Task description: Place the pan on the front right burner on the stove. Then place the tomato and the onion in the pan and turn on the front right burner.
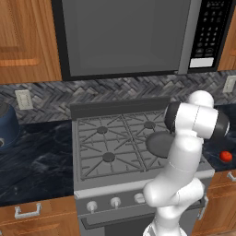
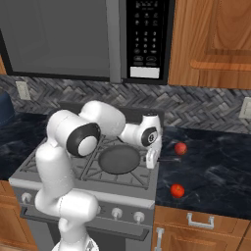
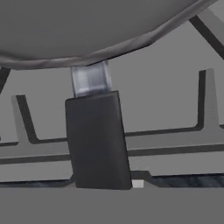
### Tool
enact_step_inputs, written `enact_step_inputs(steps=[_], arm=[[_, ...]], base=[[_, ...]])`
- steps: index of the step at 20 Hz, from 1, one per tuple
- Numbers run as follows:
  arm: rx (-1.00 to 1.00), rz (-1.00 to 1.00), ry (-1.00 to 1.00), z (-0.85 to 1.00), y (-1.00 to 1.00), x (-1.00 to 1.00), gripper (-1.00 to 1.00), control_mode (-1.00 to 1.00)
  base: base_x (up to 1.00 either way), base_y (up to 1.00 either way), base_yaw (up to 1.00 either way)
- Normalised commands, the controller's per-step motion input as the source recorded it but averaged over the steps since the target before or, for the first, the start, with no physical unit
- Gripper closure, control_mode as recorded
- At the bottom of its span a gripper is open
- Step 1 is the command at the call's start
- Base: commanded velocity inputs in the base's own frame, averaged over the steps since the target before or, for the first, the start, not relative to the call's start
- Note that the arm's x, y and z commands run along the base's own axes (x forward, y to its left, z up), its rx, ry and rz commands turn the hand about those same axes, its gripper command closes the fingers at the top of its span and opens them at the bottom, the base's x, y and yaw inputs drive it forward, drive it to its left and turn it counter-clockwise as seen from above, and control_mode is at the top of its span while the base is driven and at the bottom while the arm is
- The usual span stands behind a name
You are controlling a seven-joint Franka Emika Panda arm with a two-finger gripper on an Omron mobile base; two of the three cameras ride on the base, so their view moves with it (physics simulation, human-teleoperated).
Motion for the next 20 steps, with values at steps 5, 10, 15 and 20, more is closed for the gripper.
enact_step_inputs(steps=[5,10,15,20], arm=[[0.0,0.0,0.0,-0.33,0.0,0.0,-1.0,-1.0],[0.0,0.0,0.0,-0.09,0.0,-0.04,-1.0,-1.0],[0.0,0.0,-0.01,0.06,0.0,-0.47,-1.0,-1.0],[0.0,0.0,-0.04,0.27,0.0,-0.24,-1.0,-1.0]], base=[[0.0,0.0,0.0],[0.0,0.0,0.0],[0.0,0.0,0.0],[0.0,0.0,0.0]])
